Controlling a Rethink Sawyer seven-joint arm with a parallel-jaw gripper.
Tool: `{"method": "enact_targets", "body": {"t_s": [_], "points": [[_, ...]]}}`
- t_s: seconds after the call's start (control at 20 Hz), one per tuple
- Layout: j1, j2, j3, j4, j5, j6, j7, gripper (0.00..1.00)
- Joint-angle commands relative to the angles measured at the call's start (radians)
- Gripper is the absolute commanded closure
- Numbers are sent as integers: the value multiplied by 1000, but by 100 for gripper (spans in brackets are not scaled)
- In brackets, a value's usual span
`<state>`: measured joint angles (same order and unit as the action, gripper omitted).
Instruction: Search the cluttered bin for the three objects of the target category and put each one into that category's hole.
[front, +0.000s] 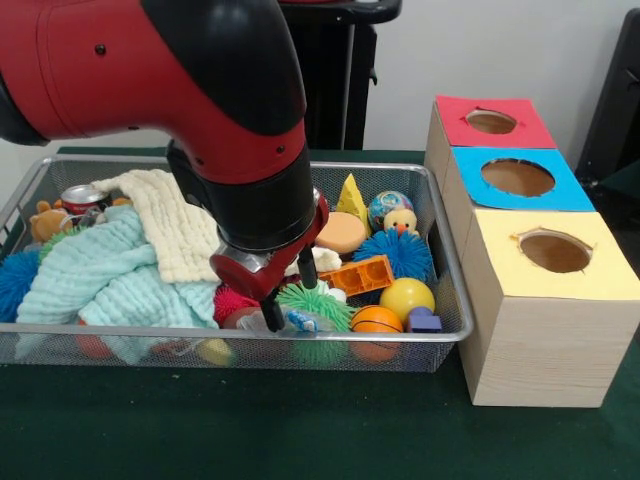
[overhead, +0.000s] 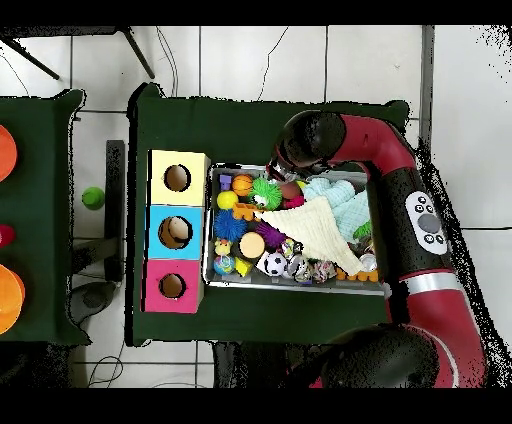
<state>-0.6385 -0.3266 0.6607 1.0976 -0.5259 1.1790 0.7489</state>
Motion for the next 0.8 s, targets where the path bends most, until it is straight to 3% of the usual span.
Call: {"method": "enact_targets", "body": {"t_s": [0.05,0.8], "points": [[-16,55,10,-9,-35,-9,-194,0],[-19,72,-4,-55,-48,36,-211,0]]}}
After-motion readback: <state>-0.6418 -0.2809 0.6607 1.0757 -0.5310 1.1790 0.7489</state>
